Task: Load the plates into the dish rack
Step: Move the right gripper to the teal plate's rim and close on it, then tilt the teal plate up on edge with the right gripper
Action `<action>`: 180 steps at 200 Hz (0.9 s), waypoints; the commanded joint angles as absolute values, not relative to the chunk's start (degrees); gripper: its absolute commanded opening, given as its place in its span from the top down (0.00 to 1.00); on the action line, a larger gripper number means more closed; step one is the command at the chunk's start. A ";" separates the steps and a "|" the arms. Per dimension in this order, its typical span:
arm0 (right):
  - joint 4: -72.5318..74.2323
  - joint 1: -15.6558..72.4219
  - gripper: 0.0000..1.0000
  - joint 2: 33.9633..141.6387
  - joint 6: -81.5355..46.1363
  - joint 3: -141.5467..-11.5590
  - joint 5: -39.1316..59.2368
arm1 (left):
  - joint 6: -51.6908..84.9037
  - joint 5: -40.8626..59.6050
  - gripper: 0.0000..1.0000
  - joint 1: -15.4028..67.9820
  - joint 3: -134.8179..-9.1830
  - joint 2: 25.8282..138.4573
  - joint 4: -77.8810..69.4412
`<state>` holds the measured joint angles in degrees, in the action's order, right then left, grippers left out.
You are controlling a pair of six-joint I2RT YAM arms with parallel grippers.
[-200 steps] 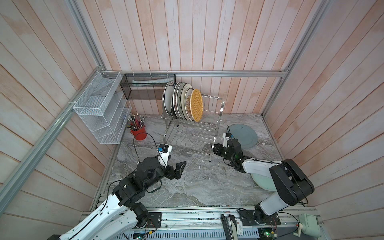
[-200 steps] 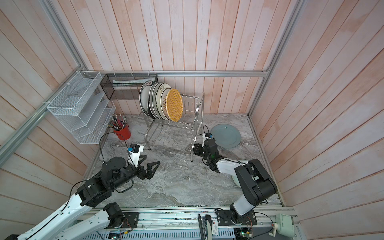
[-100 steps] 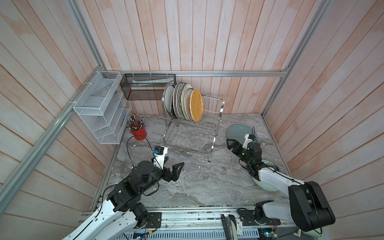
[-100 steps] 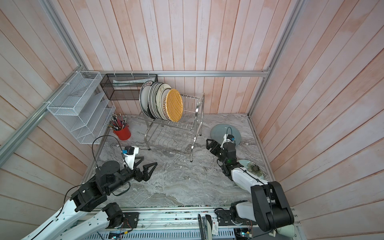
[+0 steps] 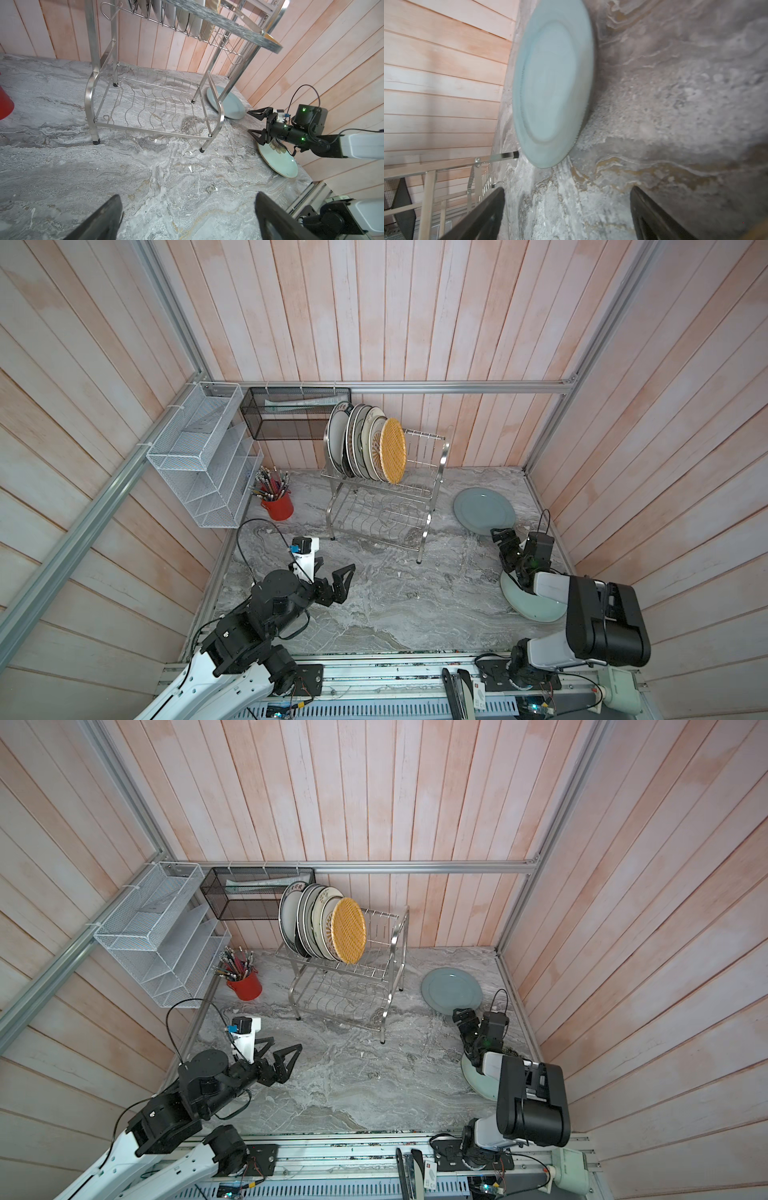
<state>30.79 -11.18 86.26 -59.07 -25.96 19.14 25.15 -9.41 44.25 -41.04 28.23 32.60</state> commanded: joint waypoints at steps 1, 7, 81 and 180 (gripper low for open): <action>33.06 -12.92 0.09 90.88 -59.24 -28.24 23.18 | 25.49 -10.51 0.00 44.04 -39.90 27.43 33.77; 33.45 -13.18 0.10 92.08 -59.72 -28.69 23.46 | 25.41 -10.31 0.00 44.03 -39.90 27.42 33.75; 32.47 -14.07 0.19 101.55 -64.34 -34.53 23.53 | 25.49 -10.11 0.00 43.95 -39.69 27.31 33.66; 33.14 -13.97 0.35 110.98 -69.95 -39.58 23.12 | 25.53 -10.46 0.00 43.90 -39.64 26.45 33.66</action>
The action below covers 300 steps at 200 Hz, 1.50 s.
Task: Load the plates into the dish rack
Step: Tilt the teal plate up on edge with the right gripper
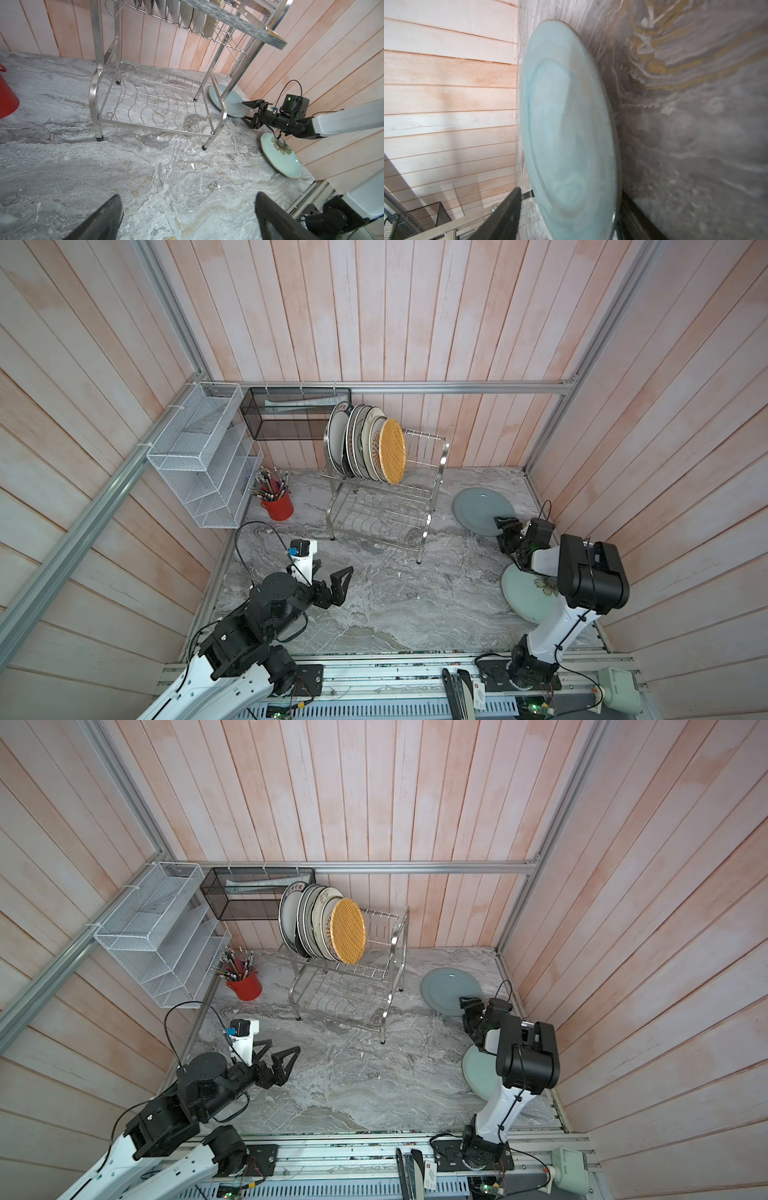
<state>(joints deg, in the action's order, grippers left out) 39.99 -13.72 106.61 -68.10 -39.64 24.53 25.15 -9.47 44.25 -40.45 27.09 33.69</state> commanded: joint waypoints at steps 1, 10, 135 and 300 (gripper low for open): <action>33.14 -14.02 0.35 111.08 -70.00 -39.65 23.20 | 25.51 -10.50 0.00 43.97 -39.64 26.45 33.66; 32.47 -13.93 0.37 111.82 -70.36 -40.33 23.20 | 25.50 -10.46 0.00 43.96 -39.64 26.36 33.66; 51.49 -12.24 1.00 116.16 -76.91 -38.58 22.95 | 25.50 -10.89 0.00 43.42 -39.55 24.96 33.44; 89.69 -14.29 1.00 103.46 -85.99 -18.08 26.72 | 25.88 -11.51 0.00 43.38 -39.29 24.53 33.40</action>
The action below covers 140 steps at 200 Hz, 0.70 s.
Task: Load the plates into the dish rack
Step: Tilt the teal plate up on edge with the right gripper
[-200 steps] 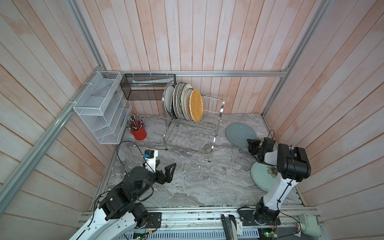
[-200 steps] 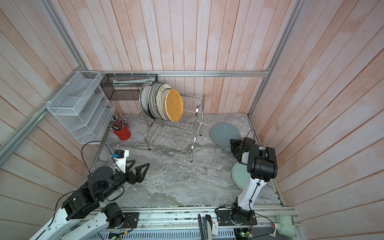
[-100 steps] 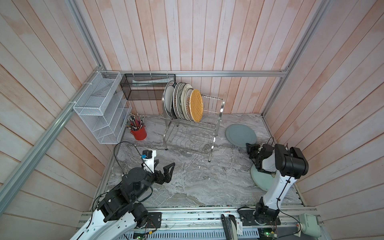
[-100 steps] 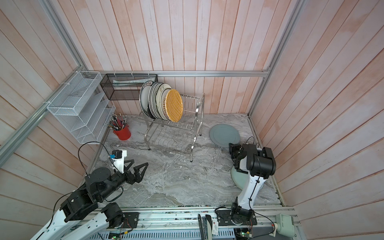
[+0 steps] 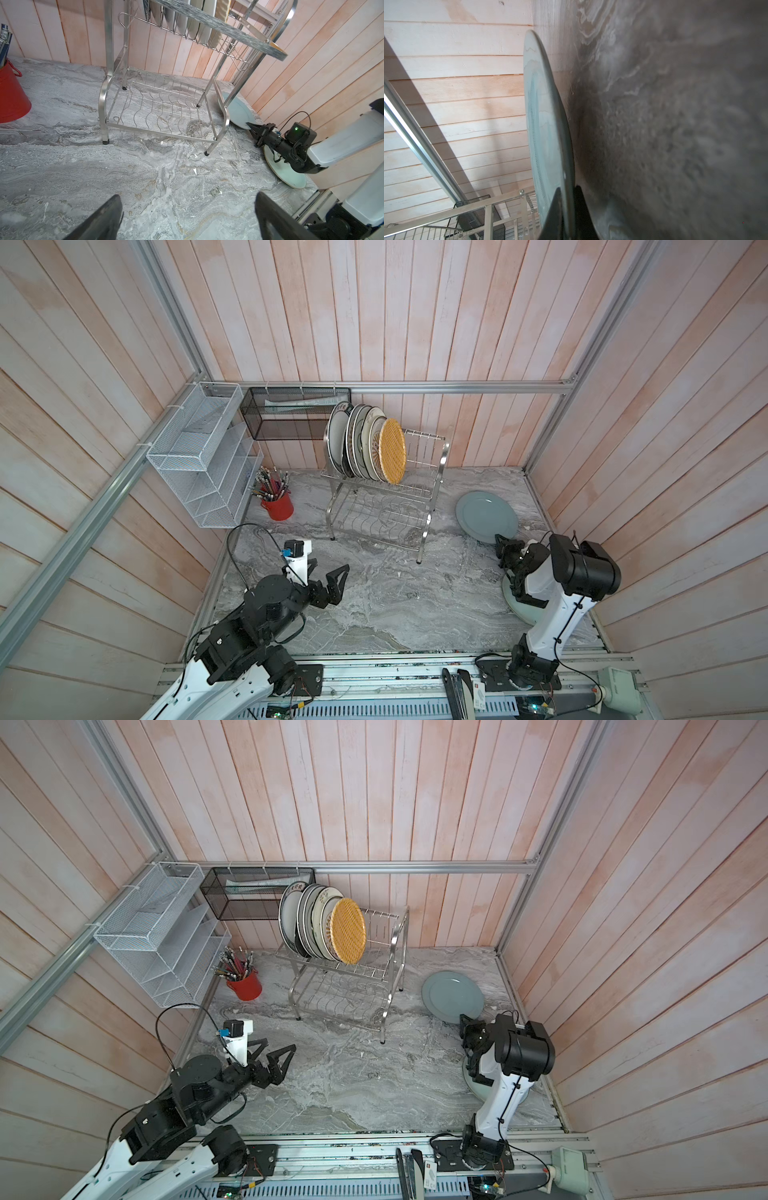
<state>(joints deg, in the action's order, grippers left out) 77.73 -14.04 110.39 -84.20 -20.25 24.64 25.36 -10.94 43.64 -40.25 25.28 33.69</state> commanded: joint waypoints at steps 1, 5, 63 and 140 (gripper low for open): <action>89.72 -14.35 1.00 103.23 -85.97 -17.91 26.76 | 25.90 -11.51 0.00 43.40 -39.29 24.48 33.40; 89.52 -14.34 1.00 102.22 -86.08 -17.18 26.75 | 25.90 -11.51 0.00 43.34 -39.29 24.51 33.40; 76.60 -14.44 1.00 85.20 -81.26 -13.39 30.32 | 26.13 -11.40 0.00 43.42 -39.18 24.81 33.31; 44.24 -14.42 1.00 51.99 -76.17 -8.58 28.13 | 26.46 -9.95 0.00 43.35 -38.76 24.30 32.55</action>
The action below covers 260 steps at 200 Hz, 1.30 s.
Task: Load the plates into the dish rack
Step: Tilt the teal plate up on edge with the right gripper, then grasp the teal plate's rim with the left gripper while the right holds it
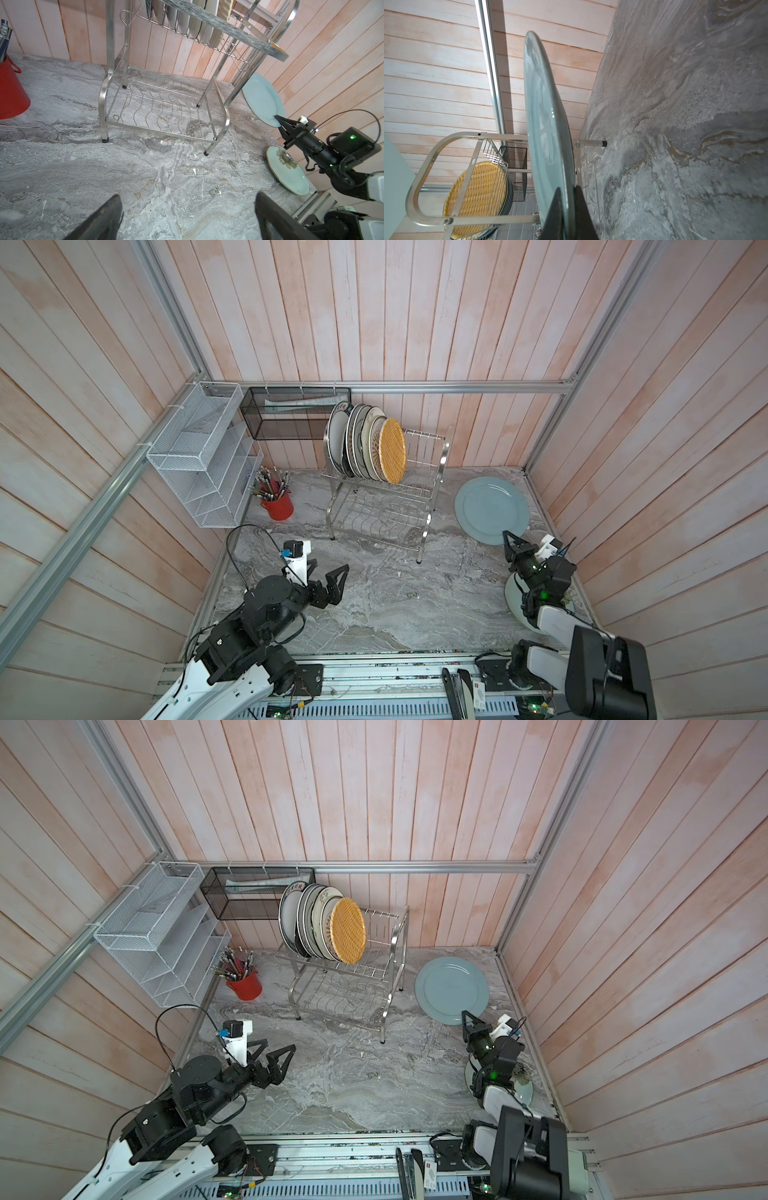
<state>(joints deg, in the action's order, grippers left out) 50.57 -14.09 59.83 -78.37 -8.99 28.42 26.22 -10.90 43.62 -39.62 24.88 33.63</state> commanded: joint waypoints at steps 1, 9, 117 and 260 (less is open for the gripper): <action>43.92 -14.46 1.00 51.62 -76.14 -8.55 28.13 | 26.41 -9.90 0.00 43.38 -38.72 24.28 32.49; 41.38 -14.50 1.00 49.13 -75.86 -8.34 28.52 | 26.29 -9.06 0.00 43.41 -38.60 24.36 32.14; 19.39 -7.11 1.00 27.48 -74.86 -8.67 34.09 | 39.97 8.46 0.06 43.63 -24.44 33.33 2.93; 3.32 6.24 1.00 10.60 -78.54 -7.38 26.73 | 50.16 9.76 0.05 51.24 -34.17 74.79 -29.94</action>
<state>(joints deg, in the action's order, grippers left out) 0.40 5.41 14.02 -78.19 -6.26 23.18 48.80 8.80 50.83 -31.99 72.77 -24.93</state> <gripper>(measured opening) 0.079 0.954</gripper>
